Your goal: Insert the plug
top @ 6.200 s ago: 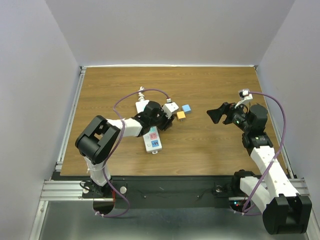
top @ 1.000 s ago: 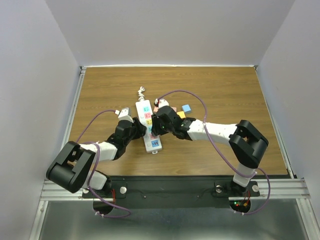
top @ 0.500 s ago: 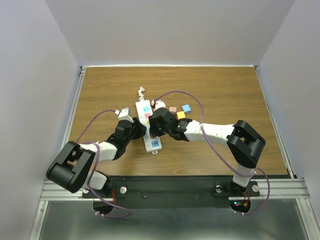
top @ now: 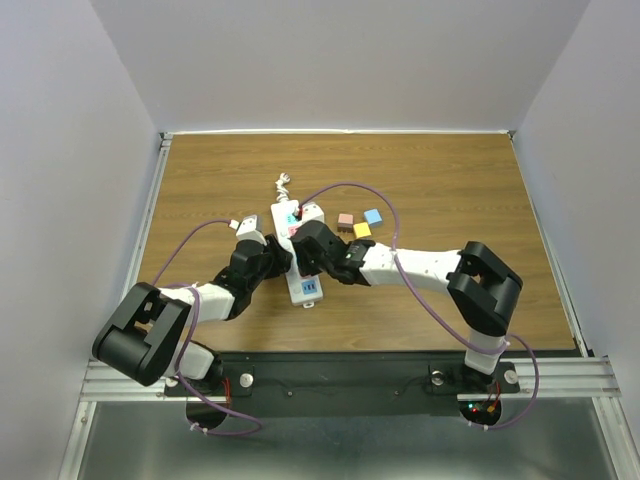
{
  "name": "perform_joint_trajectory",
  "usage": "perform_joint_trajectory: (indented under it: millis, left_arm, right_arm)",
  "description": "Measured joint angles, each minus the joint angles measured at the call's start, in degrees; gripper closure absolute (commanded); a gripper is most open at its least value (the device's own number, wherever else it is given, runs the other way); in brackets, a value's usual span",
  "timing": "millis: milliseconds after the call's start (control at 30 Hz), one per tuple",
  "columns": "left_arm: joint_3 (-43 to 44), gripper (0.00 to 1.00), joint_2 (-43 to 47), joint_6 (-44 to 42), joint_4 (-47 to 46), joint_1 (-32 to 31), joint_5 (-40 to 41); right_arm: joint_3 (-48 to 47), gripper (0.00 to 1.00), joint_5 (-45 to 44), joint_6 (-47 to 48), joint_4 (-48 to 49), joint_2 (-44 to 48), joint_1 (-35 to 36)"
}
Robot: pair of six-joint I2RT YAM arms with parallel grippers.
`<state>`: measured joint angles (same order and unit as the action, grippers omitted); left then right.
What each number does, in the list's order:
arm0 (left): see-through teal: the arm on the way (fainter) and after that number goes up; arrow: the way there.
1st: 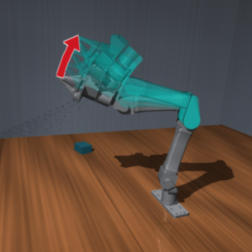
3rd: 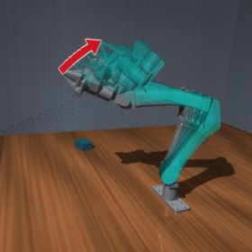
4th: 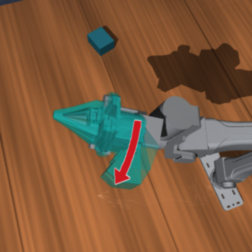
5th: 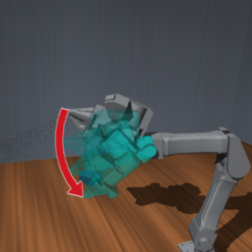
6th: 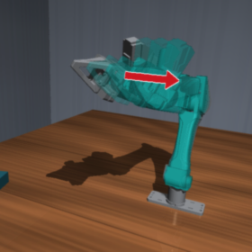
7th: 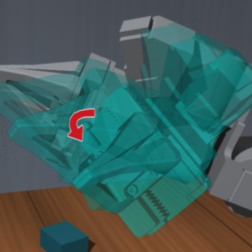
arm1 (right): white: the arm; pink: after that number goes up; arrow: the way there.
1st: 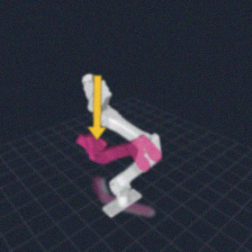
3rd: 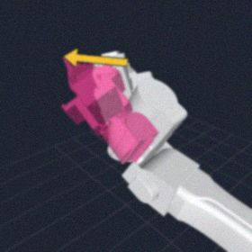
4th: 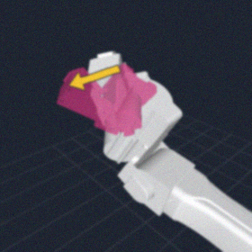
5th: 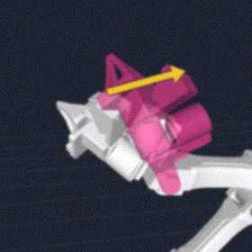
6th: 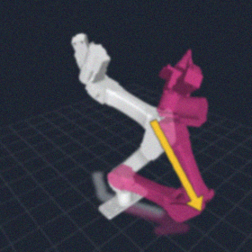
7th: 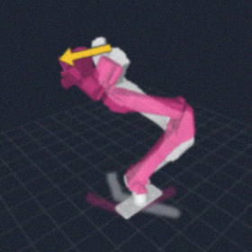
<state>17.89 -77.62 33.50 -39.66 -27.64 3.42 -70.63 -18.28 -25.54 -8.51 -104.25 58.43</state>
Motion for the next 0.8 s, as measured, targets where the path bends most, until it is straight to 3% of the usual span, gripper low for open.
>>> perform_joint_trajectory:
  millis: [800]
  left_arm:
    - [0.00, 0.57, -1.29, -0.02, -1.62, 0.42, -0.15]
  right_arm:
    - [-1.31, 1.00, -5.29, 1.70, 0.11, -1.86, 3.98]
